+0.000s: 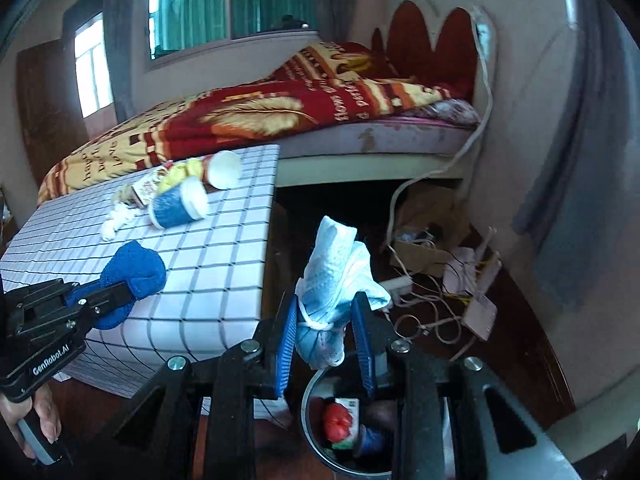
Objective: Collect trash
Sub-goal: 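Carry both cloths over the black bin and open both tools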
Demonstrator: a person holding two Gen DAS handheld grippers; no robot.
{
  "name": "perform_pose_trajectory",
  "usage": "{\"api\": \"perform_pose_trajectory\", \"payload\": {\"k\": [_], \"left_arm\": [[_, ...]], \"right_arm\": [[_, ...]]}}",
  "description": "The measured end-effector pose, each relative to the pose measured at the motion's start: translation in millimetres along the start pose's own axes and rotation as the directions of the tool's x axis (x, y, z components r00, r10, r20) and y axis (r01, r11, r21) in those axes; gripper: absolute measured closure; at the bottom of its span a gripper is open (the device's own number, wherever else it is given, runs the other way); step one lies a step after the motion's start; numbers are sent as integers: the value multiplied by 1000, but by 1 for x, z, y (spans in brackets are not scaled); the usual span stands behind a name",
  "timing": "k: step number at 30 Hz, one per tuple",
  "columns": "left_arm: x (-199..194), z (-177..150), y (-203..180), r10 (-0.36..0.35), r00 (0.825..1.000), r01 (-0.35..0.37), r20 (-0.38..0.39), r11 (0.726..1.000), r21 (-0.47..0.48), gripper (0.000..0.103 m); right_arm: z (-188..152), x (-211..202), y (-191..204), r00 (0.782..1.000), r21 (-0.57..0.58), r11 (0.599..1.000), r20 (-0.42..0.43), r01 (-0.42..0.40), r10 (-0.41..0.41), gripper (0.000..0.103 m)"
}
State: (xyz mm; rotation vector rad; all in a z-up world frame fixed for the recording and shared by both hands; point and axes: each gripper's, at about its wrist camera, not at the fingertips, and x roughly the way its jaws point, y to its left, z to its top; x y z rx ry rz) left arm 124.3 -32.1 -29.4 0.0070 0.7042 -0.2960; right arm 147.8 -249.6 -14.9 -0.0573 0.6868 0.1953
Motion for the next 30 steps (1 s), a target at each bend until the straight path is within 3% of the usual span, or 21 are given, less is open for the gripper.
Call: {"api": "perform_pose_trajectory", "payload": {"k": [11,19,30], "left_arm": [[34,-26,-81,-140,988,146,-70,985,89,92],[76,-49,-112,-171,969,194,-178,973,126,92],[131,-67,-118,-168,945,204,-281,973,106,92]], "right_arm": [[-54,-2,-66,999,47,999,-49,24,-22,73],[-96,32,-89,988,33,999,-151,-12,17,73],[-132,101,-93,955,4,996,-287,-85,82,73]]}}
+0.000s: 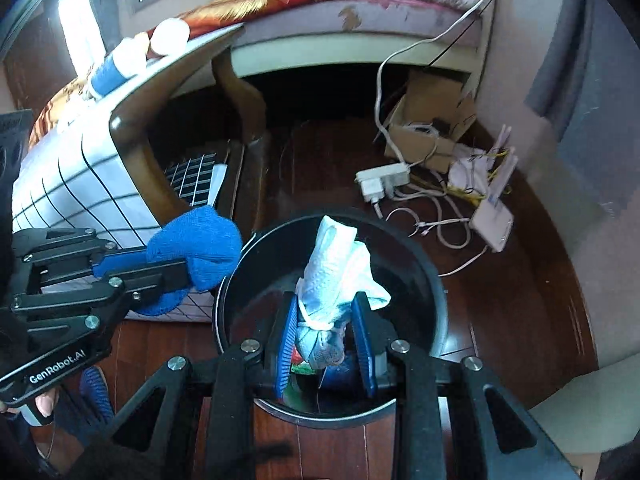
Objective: Collect trash
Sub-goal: 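Carry both cloths over the black bin and open both tools, then move both tools back toward the remaining items on the box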
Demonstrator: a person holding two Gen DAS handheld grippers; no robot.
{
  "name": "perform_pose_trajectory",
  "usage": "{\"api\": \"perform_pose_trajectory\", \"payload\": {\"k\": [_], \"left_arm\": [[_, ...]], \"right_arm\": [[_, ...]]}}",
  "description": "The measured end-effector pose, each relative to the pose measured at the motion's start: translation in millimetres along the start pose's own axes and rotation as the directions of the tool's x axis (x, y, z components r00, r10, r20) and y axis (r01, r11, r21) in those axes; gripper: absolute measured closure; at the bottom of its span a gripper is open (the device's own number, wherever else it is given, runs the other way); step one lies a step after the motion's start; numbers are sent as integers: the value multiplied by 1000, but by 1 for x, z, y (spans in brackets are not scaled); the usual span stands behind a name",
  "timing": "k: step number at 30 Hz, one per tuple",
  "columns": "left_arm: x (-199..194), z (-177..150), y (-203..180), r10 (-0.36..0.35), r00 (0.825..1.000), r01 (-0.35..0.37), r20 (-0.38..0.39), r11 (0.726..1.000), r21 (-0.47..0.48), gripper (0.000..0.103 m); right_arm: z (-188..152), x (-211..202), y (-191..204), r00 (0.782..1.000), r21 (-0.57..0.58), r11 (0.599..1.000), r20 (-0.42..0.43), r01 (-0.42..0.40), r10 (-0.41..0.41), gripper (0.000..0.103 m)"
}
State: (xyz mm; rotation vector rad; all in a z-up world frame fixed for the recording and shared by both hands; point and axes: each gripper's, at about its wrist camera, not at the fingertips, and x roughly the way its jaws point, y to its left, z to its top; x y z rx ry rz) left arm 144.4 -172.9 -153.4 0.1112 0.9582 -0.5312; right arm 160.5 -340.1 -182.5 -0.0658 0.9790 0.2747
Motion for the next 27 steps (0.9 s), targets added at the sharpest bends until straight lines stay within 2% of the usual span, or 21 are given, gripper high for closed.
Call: {"api": "perform_pose_trajectory", "payload": {"k": [2,3,5,7,9,10,11,14,16,18,27], "left_arm": [[9,-1,1,-25,999,24,-20,1000,-9,91],[12,-1,3,-38,999,37,-32,999,-15,88],[27,-5,8,-45,997,42,-70,998,-50,76],[35,-8,13,-10,995,1,-102,997,-83,34],[33,-11,17,10,995,-20,-95,995,-100,28],[31,-12,17,25,995,-34,-92,994,-101,27],[28,-12,18,37,995,-46,-91,994,-102,26],[15,-12,18,79,995,-85,-64,991,-101,20],[4,-10,20,105,994,-109,-41,988,-108,10],[-8,-9,18,135,991,-136,-19,985,-111,6],[-57,-8,26,184,982,-178,46,977,-117,5]], "right_arm": [[2,9,-1,1000,-6,1000,-17,-23,23,73],[2,15,-2,999,-13,1000,-29,-22,22,71],[0,27,-7,998,-20,999,-53,26,-27,41],[-6,40,-19,994,21,999,-99,37,-35,35],[-9,46,-27,989,41,997,-134,67,-61,24],[-9,46,-29,989,48,996,-136,72,-65,10],[-9,44,-30,989,49,996,-126,80,-73,1],[-4,33,-28,991,40,993,-83,108,-105,0],[-1,24,-25,991,42,992,-64,118,-115,0],[3,19,-23,992,49,992,-51,117,-114,0],[11,-19,-3,994,46,993,0,113,-113,0]]}}
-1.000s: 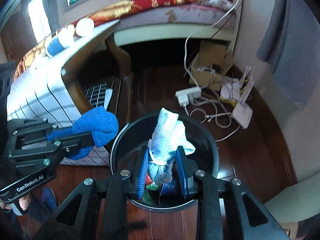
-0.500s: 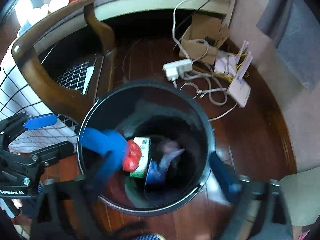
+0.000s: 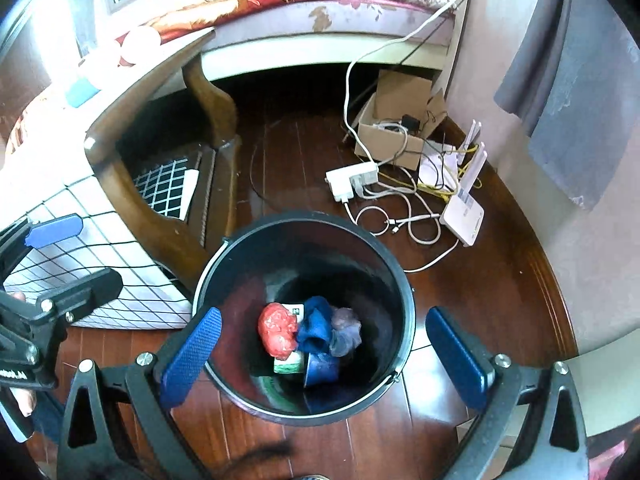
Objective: Collect trash
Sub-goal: 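Move both tools back toward the remaining items on the box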
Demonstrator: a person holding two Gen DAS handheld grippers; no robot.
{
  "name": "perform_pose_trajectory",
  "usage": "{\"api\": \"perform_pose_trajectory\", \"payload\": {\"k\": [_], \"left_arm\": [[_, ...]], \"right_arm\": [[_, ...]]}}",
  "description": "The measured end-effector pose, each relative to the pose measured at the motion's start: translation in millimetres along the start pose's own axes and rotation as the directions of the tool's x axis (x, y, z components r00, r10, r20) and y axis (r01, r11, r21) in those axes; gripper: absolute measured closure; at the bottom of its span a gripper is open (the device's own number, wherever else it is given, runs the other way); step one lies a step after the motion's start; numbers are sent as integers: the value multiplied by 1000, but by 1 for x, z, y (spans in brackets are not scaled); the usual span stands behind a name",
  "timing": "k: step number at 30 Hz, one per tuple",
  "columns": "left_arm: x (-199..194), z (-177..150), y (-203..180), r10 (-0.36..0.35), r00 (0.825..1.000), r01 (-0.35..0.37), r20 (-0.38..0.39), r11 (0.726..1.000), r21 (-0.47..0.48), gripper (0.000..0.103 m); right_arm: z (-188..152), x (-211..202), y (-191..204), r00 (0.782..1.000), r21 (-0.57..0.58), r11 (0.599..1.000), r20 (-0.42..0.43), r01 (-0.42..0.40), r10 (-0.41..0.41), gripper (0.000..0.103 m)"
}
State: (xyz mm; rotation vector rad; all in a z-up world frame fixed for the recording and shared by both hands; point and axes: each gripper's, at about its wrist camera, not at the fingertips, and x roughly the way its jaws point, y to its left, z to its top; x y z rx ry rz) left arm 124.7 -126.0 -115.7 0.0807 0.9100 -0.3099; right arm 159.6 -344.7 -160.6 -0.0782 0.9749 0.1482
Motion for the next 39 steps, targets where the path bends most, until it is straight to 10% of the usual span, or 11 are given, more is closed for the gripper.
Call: {"api": "perform_pose_trajectory", "payload": {"k": [39], "left_arm": [[-102,-9,109,192,968,-164,162,971,-171,5]], "right_arm": [[56,-89,122,974,-155,982,183,-106,134,0]]}}
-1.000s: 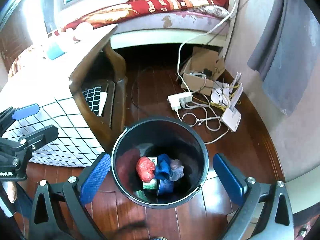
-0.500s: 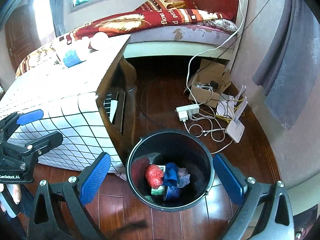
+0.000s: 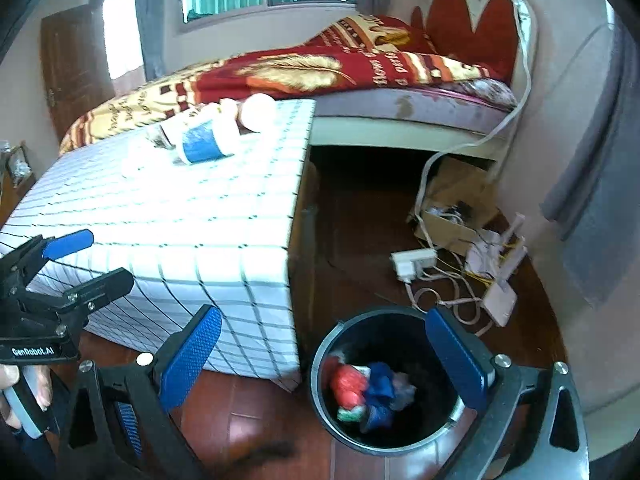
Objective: Collect trash
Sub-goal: 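Move both tools back toward the remaining items on the box, then grasp the white cloth with the left tool while the right tool grasps the blue patterned cup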
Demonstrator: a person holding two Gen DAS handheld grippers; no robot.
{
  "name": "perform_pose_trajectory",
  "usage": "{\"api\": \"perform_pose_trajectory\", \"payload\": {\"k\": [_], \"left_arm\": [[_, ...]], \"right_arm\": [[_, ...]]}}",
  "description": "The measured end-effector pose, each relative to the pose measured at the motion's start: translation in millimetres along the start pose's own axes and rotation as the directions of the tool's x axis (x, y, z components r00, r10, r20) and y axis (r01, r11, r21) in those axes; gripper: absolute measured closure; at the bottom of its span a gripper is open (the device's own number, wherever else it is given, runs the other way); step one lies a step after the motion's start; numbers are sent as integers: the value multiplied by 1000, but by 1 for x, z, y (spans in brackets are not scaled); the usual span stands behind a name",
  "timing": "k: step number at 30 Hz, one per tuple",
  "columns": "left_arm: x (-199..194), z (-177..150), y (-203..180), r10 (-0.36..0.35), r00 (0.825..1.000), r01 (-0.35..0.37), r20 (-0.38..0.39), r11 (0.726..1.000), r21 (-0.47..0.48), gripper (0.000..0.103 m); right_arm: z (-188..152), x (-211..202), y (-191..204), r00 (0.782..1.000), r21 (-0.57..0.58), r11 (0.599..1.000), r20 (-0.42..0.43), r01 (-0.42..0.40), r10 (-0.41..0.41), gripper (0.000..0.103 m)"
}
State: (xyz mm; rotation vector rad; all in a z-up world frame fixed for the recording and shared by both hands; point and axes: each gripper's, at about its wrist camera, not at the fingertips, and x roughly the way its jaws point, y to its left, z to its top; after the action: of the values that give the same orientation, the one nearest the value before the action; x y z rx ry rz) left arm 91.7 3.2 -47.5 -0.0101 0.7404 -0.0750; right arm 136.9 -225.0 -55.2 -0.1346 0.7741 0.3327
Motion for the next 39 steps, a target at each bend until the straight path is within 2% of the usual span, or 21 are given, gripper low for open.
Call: {"api": "perform_pose_trajectory", "payload": {"k": [4,14,22,32,39], "left_arm": [[-9,2,31,48,999,-48,22,998,-39,5],[-19,-2,106,138,990,-132,29,979,-155,5],[-11,1,148,200,980,-193,18,962,-191,8],[11,17,176,202,979,-193,21,957,-214,15],[39,29,192,158,987,-157,-12,961,-228,19]], "right_arm": [[15,1,28,996,-34,999,79,-33,36,0],[58,26,85,998,-87,995,38,-43,46,0],[85,57,133,998,-149,987,25,-61,65,0],[114,94,162,998,-178,982,13,-60,64,0],[137,126,159,998,-161,985,6,-57,59,0]]}}
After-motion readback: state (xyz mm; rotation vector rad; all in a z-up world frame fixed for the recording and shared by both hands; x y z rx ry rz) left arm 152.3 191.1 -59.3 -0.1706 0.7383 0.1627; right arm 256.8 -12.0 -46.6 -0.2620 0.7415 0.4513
